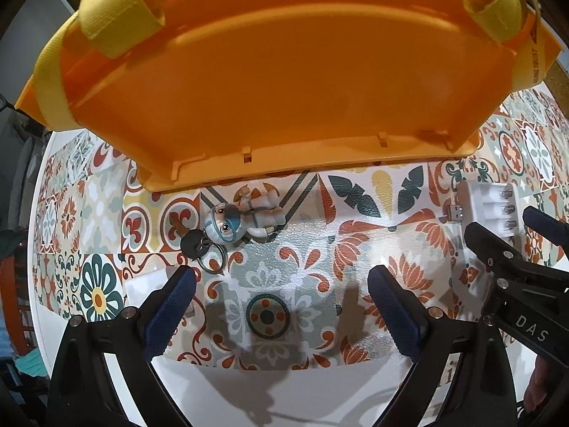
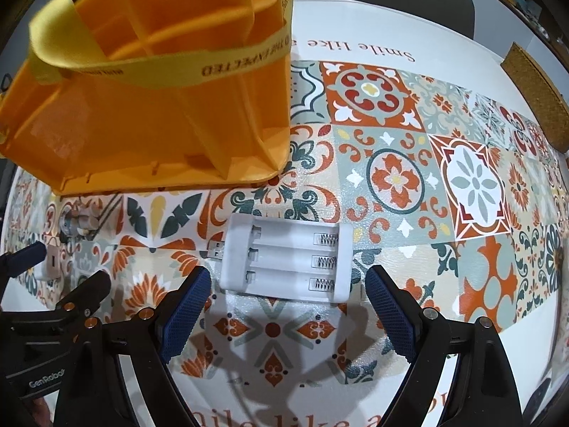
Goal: Organize rigid objects
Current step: 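Close the right tool around the white battery charger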
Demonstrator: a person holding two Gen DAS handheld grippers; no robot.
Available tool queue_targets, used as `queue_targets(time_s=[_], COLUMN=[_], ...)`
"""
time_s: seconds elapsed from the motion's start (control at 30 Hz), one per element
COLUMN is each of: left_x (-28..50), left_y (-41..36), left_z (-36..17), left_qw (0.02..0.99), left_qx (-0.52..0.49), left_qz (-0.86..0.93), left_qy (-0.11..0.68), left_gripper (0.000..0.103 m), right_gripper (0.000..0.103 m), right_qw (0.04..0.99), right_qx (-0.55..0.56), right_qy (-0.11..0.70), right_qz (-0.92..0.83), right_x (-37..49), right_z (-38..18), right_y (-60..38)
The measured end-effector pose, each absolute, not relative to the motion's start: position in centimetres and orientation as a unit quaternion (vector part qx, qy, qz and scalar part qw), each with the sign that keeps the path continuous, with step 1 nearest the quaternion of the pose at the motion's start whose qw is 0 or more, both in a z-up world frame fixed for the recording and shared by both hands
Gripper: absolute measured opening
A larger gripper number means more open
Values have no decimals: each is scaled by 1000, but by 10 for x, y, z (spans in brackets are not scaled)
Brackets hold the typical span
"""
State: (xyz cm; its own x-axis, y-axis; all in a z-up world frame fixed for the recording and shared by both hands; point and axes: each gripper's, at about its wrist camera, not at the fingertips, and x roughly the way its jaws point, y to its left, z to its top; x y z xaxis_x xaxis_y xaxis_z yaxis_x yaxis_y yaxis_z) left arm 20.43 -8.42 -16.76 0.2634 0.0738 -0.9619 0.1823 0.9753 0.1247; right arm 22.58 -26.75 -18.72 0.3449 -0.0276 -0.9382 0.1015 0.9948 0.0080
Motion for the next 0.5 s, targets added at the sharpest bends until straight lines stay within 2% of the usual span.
queue_targets(time_s=[0.27, 0.43, 0.5], left_x=[208, 208, 209], left_y=[-86, -87, -88], left_z=[-171, -174, -174], left_qw=[785, 786, 786], left_qx=[111, 111, 110], left_qz=[-31, -30, -30], left_qy=[608, 607, 608], left_gripper=[99, 99, 99], right_gripper=[88, 79, 78], right_qw=[818, 819, 819], right_qx=[29, 20, 17], right_qy=[573, 572, 572], right_qz=[-40, -42, -40], right_x=[237, 238, 238], right_z=[-196, -199, -200], right_y=[-265, -261, -260])
